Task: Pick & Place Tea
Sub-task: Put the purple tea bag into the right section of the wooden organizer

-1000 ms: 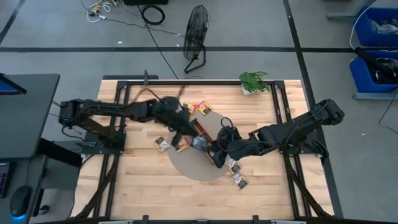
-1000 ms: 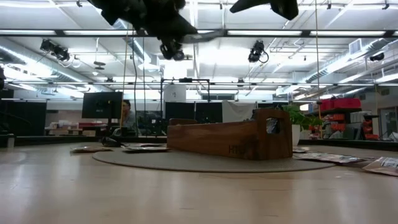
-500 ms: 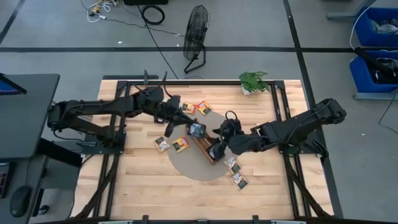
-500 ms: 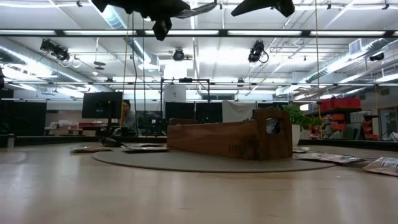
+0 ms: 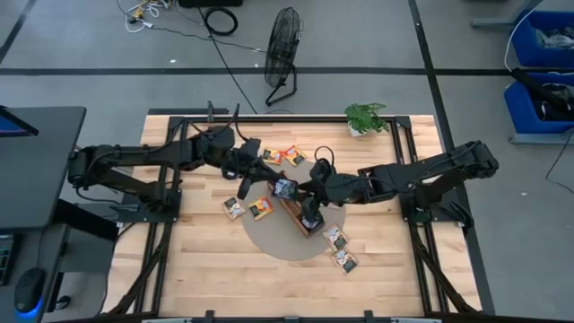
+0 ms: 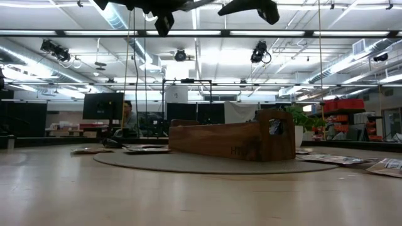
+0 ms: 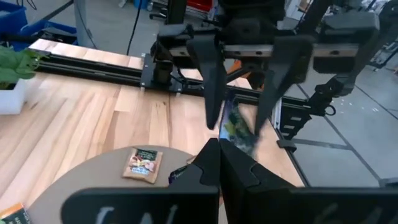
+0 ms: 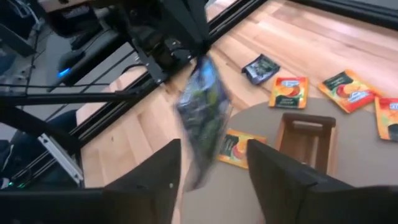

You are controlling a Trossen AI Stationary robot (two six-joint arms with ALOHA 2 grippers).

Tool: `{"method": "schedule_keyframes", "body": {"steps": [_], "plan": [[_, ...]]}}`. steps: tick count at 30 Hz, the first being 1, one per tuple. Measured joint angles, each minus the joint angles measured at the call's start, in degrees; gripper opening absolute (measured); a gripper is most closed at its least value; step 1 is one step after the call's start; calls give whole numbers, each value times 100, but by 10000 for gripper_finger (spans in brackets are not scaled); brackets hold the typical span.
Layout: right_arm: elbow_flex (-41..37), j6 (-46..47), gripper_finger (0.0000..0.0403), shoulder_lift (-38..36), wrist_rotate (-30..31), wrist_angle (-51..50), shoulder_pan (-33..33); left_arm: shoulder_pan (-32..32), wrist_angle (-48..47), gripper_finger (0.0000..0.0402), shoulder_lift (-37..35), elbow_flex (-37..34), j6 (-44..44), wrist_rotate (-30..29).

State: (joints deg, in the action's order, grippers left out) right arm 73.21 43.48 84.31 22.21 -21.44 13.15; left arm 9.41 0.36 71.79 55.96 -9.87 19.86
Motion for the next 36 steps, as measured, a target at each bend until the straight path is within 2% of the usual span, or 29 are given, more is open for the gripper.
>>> {"method": "schedule_keyframes", "body": {"steps": [4, 8, 10, 15, 20, 25, 28, 31, 36], "plan": [[0, -73, 111, -2, -74, 117, -67, 1, 8, 0, 0, 0, -2, 0], [0, -106, 31, -2, -92, 121, -99, 2, 11, 0, 0, 0, -2, -63], [0, -148, 9, -2, -139, 123, -99, 0, 12, 0, 0, 0, -2, -111], [0, 176, 5, -4, -424, -1, -121, 0, 23, 24, 0, 0, 5, -122], [-4, 571, 3, -140, -793, -375, -130, 30, -26, 78, 0, 0, 85, -94], [-4, 1091, 2, -320, -1776, -1002, -350, 135, -726, 137, -94, 7, -26, 0], [40, 1321, 1, -327, -2481, -1440, -527, 144, -1332, 158, -163, -7, 48, 49], [159, 1423, 1, -252, -2998, -1836, -688, 136, -1934, 167, -255, -7, 153, 60], [258, 1457, 1, -120, -3699, -2452, -1012, 136, -2285, 161, -367, -9, 196, 72]]}}
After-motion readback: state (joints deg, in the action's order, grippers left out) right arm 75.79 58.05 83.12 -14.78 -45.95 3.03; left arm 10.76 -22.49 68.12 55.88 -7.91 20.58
